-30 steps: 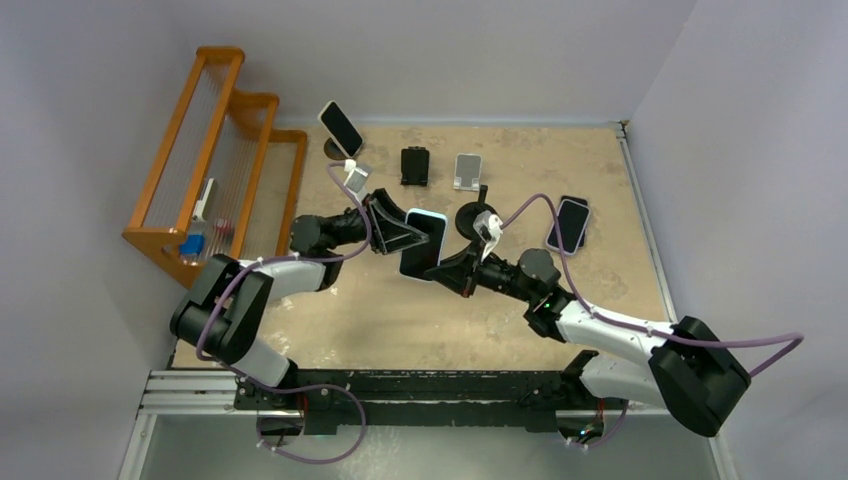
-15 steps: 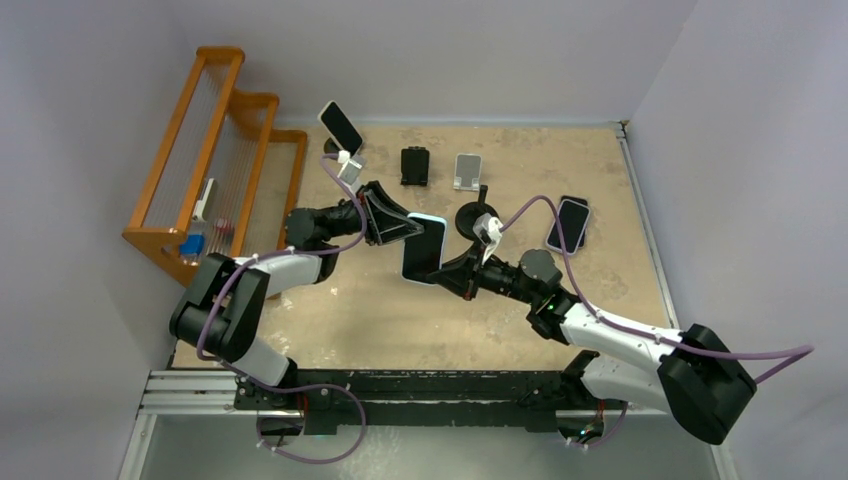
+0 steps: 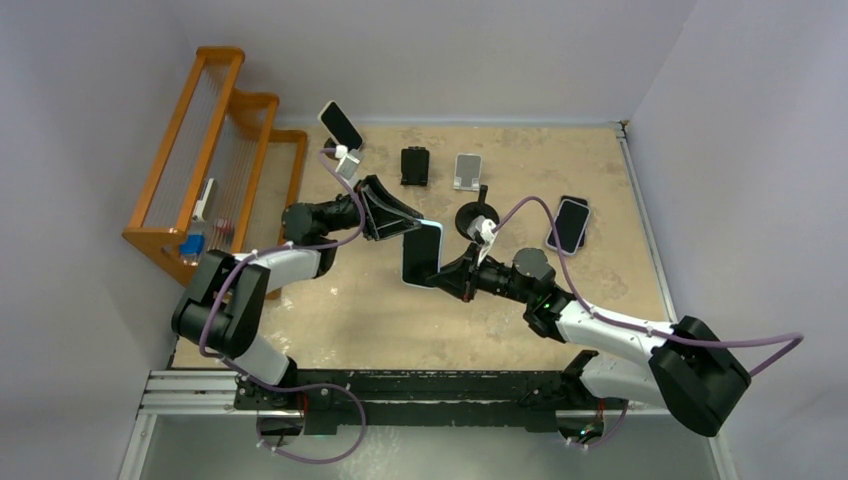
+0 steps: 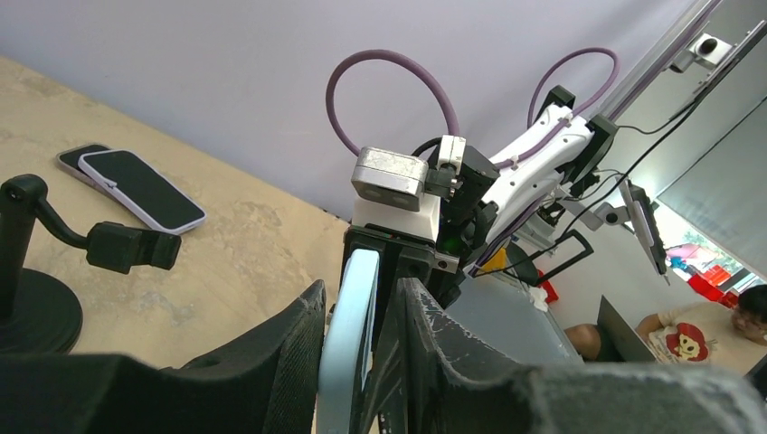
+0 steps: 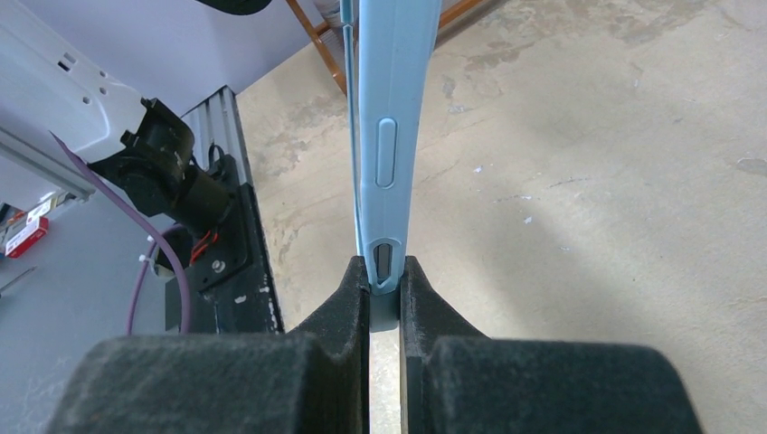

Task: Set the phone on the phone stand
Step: Pick up the phone at the center of the board.

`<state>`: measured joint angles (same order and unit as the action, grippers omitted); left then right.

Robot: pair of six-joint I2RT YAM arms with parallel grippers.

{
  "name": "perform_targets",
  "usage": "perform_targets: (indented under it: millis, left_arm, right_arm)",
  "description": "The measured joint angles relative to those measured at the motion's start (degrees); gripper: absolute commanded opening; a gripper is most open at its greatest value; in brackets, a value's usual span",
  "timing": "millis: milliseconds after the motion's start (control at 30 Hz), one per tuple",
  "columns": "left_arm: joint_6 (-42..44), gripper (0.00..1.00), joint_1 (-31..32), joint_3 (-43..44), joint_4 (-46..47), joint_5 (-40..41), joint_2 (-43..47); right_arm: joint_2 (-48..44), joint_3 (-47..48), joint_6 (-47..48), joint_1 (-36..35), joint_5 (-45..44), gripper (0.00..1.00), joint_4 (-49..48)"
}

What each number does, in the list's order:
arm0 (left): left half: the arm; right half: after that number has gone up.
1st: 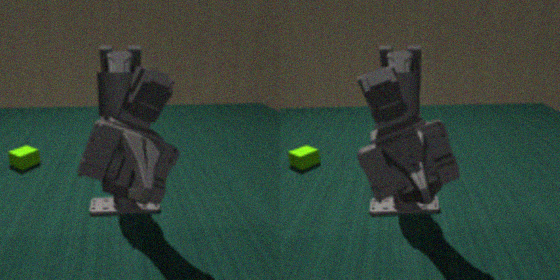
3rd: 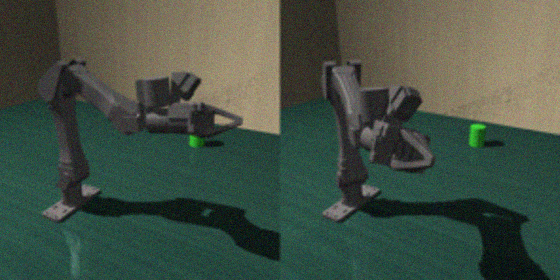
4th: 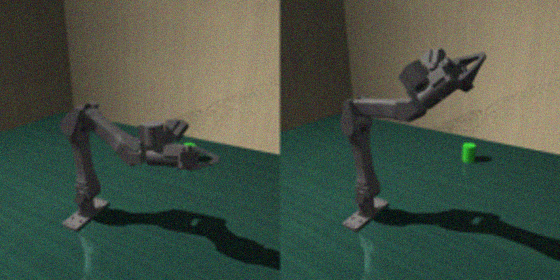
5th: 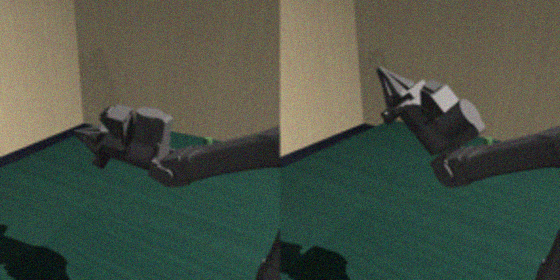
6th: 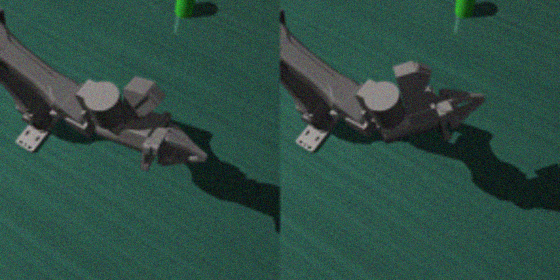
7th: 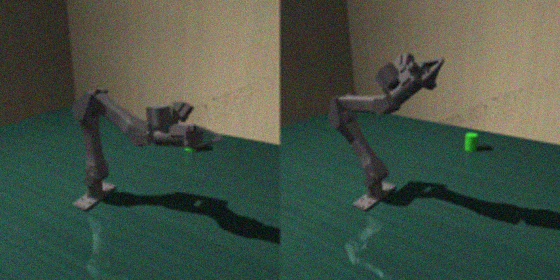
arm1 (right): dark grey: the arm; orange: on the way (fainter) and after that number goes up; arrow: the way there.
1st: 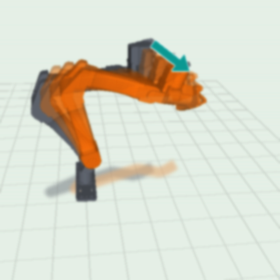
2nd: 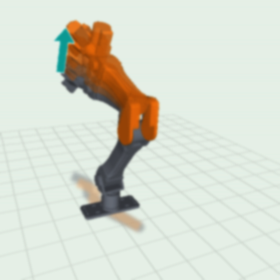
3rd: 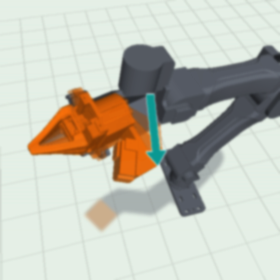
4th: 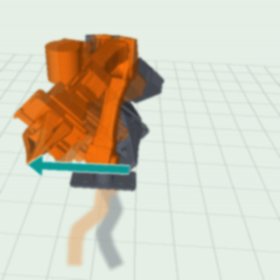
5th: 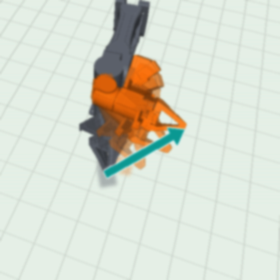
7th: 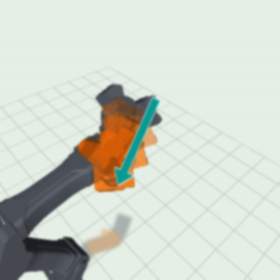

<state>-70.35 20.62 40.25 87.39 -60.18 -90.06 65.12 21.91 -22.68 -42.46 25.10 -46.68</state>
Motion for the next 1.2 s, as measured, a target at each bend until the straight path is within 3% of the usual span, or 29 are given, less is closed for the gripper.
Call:
perform_targets:
  millis: [300, 633, 1200]
  left_arm:
    - [5.0, 0.37, -0.1, 3.5, -2.3, -7.0, -0.9]
    - [29.8, 0.36, -0.7, 9.2, -30.8, -13.1, 5.5]
    - [34.0, 0.39, -0.7, 9.4, -36.2, -16.5, 2.8]
  right_arm:
    - [0.5, 0.0, 0.9, 0.0, 0.1, 0.00, 0.2]
    - [0.3, 0.0, 2.0, 0.0, 0.0, 0.00, 3.2]
    - [0.5, 0.0, 2.7, 0.0, 0.2, 0.00, 3.7]
